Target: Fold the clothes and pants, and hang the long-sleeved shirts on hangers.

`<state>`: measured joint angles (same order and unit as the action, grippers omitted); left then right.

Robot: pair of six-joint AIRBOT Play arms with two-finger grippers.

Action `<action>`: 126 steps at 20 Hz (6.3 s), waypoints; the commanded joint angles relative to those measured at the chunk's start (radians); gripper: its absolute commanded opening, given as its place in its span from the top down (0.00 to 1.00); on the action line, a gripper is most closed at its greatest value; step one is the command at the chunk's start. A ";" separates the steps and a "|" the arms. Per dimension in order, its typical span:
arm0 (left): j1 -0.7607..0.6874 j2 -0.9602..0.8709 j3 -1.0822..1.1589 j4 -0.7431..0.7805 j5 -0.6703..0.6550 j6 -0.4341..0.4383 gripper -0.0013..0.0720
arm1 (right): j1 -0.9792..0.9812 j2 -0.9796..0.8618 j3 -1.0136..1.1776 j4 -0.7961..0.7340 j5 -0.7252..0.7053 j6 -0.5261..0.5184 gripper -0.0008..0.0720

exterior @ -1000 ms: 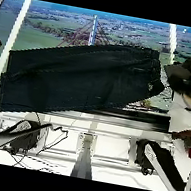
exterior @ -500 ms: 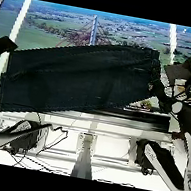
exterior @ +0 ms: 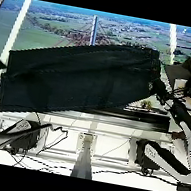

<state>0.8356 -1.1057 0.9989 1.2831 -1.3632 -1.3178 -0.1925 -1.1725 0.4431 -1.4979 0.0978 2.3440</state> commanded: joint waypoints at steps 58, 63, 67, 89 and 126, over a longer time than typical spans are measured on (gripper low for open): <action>-0.262 -0.284 0.242 -0.113 0.557 -0.082 0.95 | 0.000 0.366 0.171 -0.127 0.455 -0.282 0.96; -0.375 -0.539 0.418 -0.122 0.611 -0.164 0.92 | 0.000 0.019 0.377 -0.098 0.324 -0.240 0.94; -0.370 -0.542 0.422 -0.114 0.568 -0.147 0.01 | 0.000 -0.080 0.477 -0.070 0.370 -0.243 0.03; -0.138 -0.491 -0.067 -0.824 0.846 0.471 0.43 | 0.148 -0.088 0.586 -0.039 0.530 -0.487 0.23; -1.087 -0.032 0.072 -0.826 0.556 0.344 0.94 | 0.489 -0.627 1.566 -0.154 1.323 -0.794 0.95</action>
<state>-0.1089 -1.0725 1.0710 0.5045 -0.8860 -0.9733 0.5159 -1.8591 2.0079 -1.6112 1.2324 1.5860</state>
